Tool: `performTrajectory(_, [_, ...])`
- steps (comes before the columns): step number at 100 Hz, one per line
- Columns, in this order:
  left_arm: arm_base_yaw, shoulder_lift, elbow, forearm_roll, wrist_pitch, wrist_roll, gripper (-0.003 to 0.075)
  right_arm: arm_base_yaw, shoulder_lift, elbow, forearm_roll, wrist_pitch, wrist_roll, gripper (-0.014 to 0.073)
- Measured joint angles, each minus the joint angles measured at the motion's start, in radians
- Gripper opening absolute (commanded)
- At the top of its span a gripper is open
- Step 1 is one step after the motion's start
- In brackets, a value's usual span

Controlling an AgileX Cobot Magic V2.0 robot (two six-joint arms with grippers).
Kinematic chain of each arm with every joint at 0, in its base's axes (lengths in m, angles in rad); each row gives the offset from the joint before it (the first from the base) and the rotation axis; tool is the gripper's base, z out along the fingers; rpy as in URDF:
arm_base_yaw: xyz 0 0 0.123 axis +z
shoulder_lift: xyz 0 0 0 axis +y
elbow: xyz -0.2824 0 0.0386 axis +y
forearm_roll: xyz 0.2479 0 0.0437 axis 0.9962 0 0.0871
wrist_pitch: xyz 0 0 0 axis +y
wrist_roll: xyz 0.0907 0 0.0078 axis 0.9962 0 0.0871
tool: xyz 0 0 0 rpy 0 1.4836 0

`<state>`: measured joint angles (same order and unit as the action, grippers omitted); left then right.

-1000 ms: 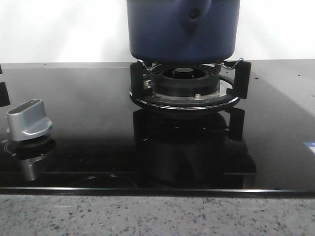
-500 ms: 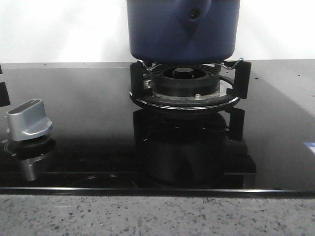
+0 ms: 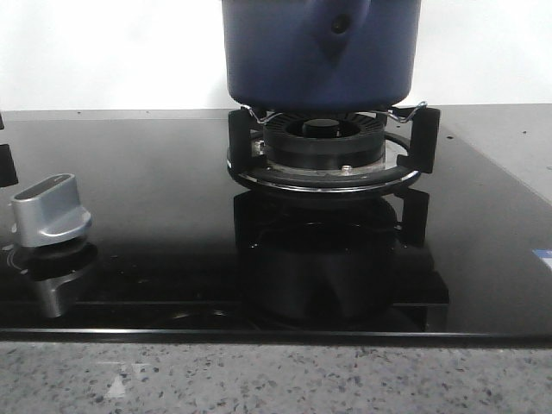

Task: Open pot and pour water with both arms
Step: 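Tilt the bowl upright and lower it toward the counter with the right gripper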

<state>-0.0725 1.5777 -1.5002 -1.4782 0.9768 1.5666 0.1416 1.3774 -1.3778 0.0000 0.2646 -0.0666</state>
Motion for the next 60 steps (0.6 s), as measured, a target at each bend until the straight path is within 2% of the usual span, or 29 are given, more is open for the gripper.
performTrajectory(14, [-0.054,0.0,0.0,0.0,-0.002,0.0,0.0245,-0.112,-0.002,-0.102,0.0,0.351,0.015,-0.0047])
performTrajectory(31, [-0.131,0.0,0.0,0.0,-0.053,0.007,0.0245,-0.267,0.0,-0.109,0.0,0.68,0.026,-0.0047])
performTrajectory(42, [-0.185,0.006,0.0,-0.002,-0.089,0.021,0.0245,-0.356,0.013,-0.075,0.01,0.775,0.028,-0.0047])
performTrajectory(60, [-0.254,0.047,0.0,-0.013,-0.126,0.032,0.0245,-0.455,0.027,0.05,0.049,0.793,0.032,-0.0047])
